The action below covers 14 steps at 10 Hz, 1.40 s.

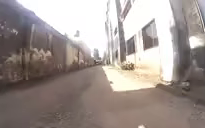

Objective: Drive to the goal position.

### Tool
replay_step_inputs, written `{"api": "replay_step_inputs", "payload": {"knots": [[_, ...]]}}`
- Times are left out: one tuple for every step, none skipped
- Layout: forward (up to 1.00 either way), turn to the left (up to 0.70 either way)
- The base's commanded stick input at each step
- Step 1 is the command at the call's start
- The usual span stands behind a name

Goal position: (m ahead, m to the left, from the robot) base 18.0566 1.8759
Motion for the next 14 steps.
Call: {"api": "replay_step_inputs", "payload": {"knots": [[1.00,0.00],[1.00,0.00],[1.00,0.00],[1.00,0.00],[1.00,0.00],[1.00,0.00],[1.00,0.00],[1.00,0.00],[1.00,0.00],[1.00,0.00],[1.00,0.00],[1.00,0.00],[1.00,0.00],[1.00,0.00]]}}
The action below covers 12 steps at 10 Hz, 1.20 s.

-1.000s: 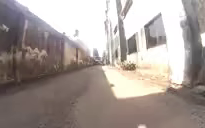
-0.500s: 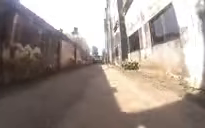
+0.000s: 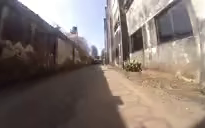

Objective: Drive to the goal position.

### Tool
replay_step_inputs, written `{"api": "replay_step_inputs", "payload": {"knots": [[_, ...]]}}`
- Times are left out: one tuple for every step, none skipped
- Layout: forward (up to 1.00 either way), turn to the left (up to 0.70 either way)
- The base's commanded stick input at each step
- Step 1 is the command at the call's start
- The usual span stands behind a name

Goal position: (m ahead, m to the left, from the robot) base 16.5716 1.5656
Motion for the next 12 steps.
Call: {"api": "replay_step_inputs", "payload": {"knots": [[1.00,0.00],[1.00,0.00],[1.00,0.00],[1.00,0.00],[1.00,0.00],[1.00,0.00],[1.00,0.00],[1.00,0.00],[1.00,0.00],[1.00,0.00],[1.00,0.00],[1.00,0.00]]}}
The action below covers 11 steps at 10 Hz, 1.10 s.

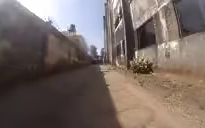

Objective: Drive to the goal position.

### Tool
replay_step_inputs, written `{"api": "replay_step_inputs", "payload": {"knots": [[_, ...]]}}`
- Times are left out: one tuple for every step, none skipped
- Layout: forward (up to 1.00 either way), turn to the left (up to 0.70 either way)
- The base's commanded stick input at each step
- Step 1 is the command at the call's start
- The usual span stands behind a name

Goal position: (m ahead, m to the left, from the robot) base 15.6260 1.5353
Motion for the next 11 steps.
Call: {"api": "replay_step_inputs", "payload": {"knots": [[1.00,0.00],[1.00,0.00],[1.00,0.00],[1.00,0.00],[1.00,0.00],[1.00,0.00],[1.00,0.00],[1.00,0.00],[1.00,0.00],[1.00,0.00],[1.00,0.00]]}}
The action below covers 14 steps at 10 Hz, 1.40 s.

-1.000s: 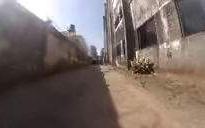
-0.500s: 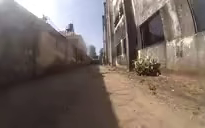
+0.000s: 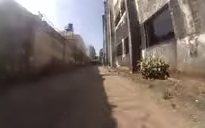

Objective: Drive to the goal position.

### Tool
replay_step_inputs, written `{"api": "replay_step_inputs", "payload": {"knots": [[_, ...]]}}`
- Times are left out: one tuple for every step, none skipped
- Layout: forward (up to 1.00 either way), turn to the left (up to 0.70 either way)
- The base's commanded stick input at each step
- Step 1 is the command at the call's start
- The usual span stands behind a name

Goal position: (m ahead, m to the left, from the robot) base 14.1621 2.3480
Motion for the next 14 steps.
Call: {"api": "replay_step_inputs", "payload": {"knots": [[1.00,0.00],[1.00,0.00],[1.00,0.00],[1.00,0.00],[1.00,0.00],[1.00,0.00],[1.00,0.00],[1.00,0.01],[1.00,0.15],[1.00,0.25],[1.00,0.12],[1.00,0.00],[1.00,0.00],[1.00,0.00]]}}
